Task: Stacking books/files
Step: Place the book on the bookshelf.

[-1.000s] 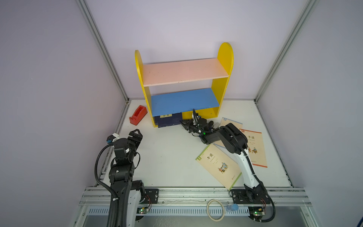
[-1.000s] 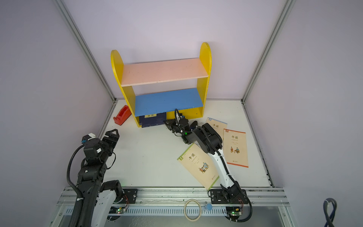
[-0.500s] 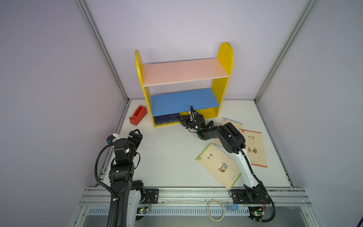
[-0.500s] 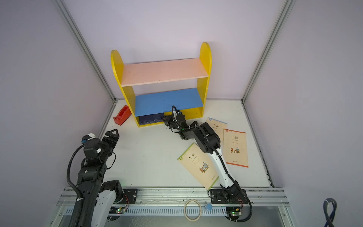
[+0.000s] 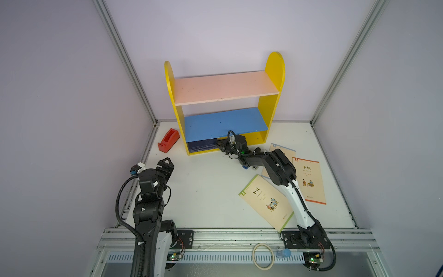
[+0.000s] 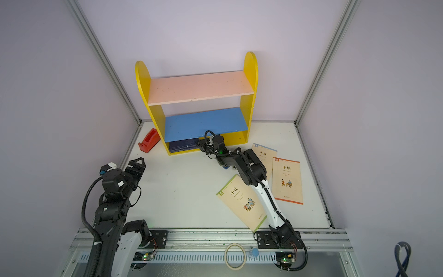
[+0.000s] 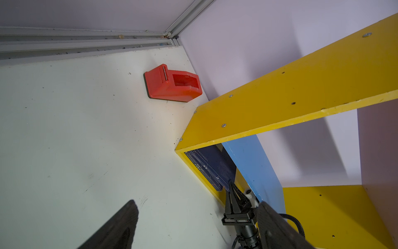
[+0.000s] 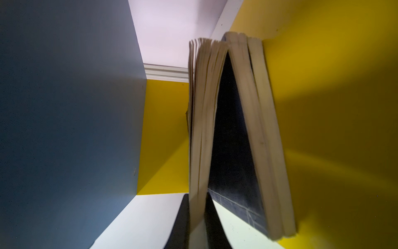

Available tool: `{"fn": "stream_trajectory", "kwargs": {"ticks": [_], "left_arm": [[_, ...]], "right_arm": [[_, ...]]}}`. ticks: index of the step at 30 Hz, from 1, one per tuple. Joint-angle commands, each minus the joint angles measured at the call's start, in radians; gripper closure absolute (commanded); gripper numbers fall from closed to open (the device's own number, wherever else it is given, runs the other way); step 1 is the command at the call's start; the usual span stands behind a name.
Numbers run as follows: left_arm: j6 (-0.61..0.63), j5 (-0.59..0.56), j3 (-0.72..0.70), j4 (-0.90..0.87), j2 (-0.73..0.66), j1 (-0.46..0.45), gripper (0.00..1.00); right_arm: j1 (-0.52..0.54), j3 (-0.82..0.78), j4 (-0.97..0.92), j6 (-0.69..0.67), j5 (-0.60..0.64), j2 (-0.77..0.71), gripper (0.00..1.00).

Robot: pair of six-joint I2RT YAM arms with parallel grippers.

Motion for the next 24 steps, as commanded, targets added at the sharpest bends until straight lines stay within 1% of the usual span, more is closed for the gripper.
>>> {"fn": "stream_trajectory", "kwargs": {"ticks": [1, 7, 11, 13, 16, 18, 24], "left_arm": [[0.009, 0.015, 0.002, 0.025, 0.001, 0.001, 0.11], [0.007, 0.013, 0.002, 0.025, 0.003, 0.001, 0.11], [0.009, 0.014, 0.002, 0.024, 0.002, 0.001, 0.11], [0.009, 0.015, 0.001, 0.025, 0.003, 0.001, 0.11], [0.009, 0.016, 0.002, 0.023, 0.001, 0.001, 0.1], [0.008, 0.017, 0.003, 0.024, 0.0, 0.001, 0.1], [0.007, 0.02, 0.005, 0.022, -0.005, 0.002, 0.1]], "right_arm": [[-0.003, 0.026, -0.044, -0.026, -0.051, 0.005, 1.0], [-0.008, 0.057, -0.104, -0.055, -0.06, 0.002, 1.0], [-0.013, 0.045, -0.148, -0.083, -0.042, -0.022, 0.78], [-0.014, 0.028, -0.169, -0.11, -0.027, -0.044, 0.71], [-0.014, 0.003, -0.229, -0.157, 0.008, -0.09, 0.64], [-0.016, -0.013, -0.273, -0.189, 0.033, -0.122, 0.62], [-0.022, -0.052, -0.376, -0.265, 0.124, -0.192, 0.6]]}}
